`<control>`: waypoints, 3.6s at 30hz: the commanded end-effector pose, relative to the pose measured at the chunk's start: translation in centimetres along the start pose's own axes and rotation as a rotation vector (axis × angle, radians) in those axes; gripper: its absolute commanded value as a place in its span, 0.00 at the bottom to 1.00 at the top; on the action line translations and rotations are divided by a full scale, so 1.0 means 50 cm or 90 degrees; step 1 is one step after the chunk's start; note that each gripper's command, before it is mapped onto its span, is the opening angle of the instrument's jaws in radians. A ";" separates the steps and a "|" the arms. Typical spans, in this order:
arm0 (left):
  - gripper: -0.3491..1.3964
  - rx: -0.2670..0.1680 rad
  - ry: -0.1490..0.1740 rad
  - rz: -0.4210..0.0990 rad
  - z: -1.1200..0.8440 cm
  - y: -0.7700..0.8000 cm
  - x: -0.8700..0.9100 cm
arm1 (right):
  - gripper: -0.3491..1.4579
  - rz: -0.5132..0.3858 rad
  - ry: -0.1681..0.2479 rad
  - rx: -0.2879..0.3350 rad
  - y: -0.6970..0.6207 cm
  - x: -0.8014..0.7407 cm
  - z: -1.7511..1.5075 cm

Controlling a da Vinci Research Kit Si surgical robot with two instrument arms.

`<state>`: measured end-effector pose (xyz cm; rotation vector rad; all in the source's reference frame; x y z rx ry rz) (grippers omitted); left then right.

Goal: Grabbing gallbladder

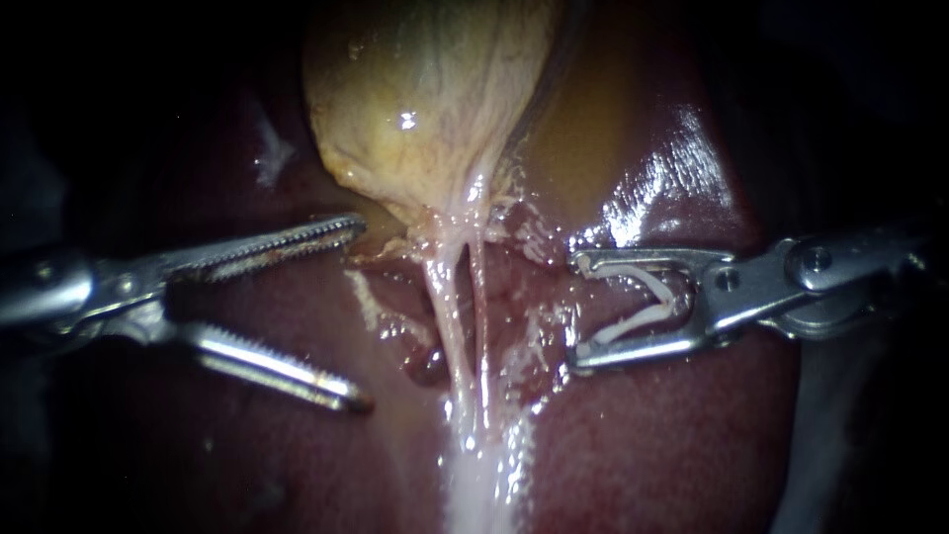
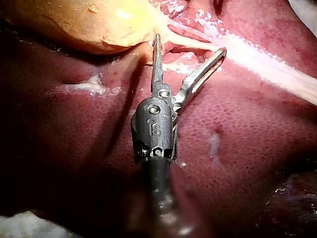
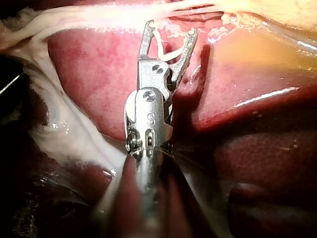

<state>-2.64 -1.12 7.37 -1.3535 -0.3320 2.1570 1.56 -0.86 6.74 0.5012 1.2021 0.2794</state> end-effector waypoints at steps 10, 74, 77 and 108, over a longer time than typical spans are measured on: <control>0.71 -0.003 0.000 -0.003 0.0007 -0.0015 -0.0007 | 0.46 0.004 0.000 0.000 0.0000 0.0000 0.0000; 0.00 -0.035 -0.079 -0.135 -0.0019 -0.0112 0.0026 | 0.46 0.004 0.000 0.000 -0.0001 0.0002 0.0002; 0.00 -0.035 -0.067 -0.139 -0.0032 -0.0103 0.0049 | 0.46 0.004 0.000 0.000 -0.0001 0.0002 0.0002; 0.00 -0.033 -0.028 -0.149 -0.0063 -0.0102 0.0110 | 0.46 0.008 0.000 -0.001 0.0001 0.0001 0.0004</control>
